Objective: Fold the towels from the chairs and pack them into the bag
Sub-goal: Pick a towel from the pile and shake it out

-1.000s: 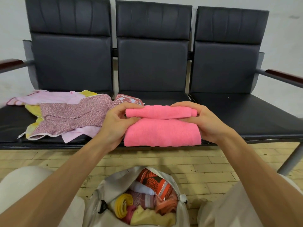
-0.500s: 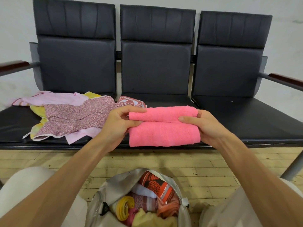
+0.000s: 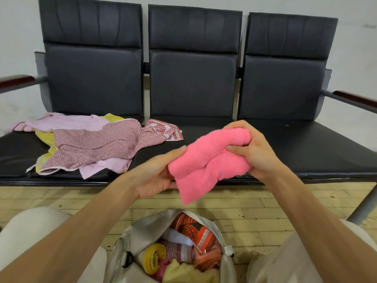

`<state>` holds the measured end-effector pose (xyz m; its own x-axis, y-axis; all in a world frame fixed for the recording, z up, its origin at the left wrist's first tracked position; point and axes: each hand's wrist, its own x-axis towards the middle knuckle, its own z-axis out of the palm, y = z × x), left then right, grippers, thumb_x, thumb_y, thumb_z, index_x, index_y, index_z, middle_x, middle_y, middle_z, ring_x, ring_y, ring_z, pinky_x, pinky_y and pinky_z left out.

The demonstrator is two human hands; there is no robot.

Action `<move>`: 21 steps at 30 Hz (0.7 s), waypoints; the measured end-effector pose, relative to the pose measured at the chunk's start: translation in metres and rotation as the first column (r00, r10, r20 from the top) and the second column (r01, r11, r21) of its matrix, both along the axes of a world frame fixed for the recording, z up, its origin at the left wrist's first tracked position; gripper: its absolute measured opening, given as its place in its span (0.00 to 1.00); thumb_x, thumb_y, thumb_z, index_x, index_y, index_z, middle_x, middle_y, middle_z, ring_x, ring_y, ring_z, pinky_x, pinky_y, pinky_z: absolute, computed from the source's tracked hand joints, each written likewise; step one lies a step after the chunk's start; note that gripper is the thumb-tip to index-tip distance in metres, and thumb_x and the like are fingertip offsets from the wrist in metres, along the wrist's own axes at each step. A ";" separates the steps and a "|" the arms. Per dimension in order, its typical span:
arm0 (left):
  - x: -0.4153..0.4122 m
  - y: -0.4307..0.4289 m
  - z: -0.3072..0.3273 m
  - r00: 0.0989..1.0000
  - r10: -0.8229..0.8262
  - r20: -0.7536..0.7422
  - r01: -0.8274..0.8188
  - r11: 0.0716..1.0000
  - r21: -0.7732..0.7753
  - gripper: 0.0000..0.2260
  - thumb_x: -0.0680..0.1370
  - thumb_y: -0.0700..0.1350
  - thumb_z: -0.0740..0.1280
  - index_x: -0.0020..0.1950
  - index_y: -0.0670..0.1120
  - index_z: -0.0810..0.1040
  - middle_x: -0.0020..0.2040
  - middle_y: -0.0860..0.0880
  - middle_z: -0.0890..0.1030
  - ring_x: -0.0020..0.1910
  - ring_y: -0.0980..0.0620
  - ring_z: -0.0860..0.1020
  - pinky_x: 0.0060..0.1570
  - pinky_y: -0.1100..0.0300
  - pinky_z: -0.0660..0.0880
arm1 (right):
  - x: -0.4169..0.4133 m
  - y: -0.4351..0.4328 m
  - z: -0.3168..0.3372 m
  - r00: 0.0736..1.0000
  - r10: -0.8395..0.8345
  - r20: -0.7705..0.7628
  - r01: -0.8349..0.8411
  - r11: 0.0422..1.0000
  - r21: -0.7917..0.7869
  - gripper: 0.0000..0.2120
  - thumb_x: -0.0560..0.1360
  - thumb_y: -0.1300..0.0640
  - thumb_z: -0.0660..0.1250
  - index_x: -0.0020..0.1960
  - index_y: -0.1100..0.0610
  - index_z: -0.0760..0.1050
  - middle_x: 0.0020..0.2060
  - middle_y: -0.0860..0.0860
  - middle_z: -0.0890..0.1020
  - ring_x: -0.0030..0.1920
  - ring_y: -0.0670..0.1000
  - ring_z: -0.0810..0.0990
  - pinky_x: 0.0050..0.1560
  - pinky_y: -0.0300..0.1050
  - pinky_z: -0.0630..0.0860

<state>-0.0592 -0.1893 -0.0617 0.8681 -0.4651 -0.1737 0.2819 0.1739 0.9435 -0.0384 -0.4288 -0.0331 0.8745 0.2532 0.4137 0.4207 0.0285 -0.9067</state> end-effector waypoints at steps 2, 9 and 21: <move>-0.004 -0.002 -0.002 0.995 -0.091 -0.042 0.094 0.992 0.085 0.21 0.74 0.58 0.62 0.59 0.47 0.79 0.52 0.42 0.83 0.49 0.46 0.82 0.48 0.48 0.80 | 0.000 0.001 -0.001 1.000 -0.007 0.026 0.007 1.000 0.003 0.20 0.69 0.79 0.65 0.54 0.60 0.76 0.48 0.52 0.83 0.51 0.52 0.83 0.44 0.47 0.81; -0.001 0.005 -0.001 0.997 -0.017 0.072 0.010 0.995 0.103 0.18 0.70 0.46 0.71 0.58 0.44 0.80 0.50 0.42 0.83 0.44 0.47 0.82 0.37 0.53 0.81 | 0.002 -0.005 -0.001 0.998 0.058 -0.013 -0.058 0.998 -0.007 0.29 0.65 0.84 0.57 0.39 0.52 0.81 0.54 0.52 0.83 0.59 0.55 0.81 0.48 0.49 0.81; 0.008 0.020 0.005 0.717 -0.109 0.688 -0.298 0.845 0.444 0.18 0.63 0.32 0.75 0.50 0.47 0.81 0.45 0.53 0.83 0.45 0.57 0.80 0.44 0.62 0.78 | 0.004 0.004 0.002 0.990 0.118 -0.078 -0.141 0.799 -0.585 0.29 0.67 0.43 0.70 0.67 0.50 0.72 0.62 0.47 0.79 0.63 0.44 0.76 0.66 0.43 0.71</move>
<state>-0.0508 -0.1694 -0.0563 0.8708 -0.3963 0.2911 -0.4437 -0.3781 0.8125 -0.0343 -0.4252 -0.0315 0.8272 0.5494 0.1181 0.4188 -0.4626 -0.7814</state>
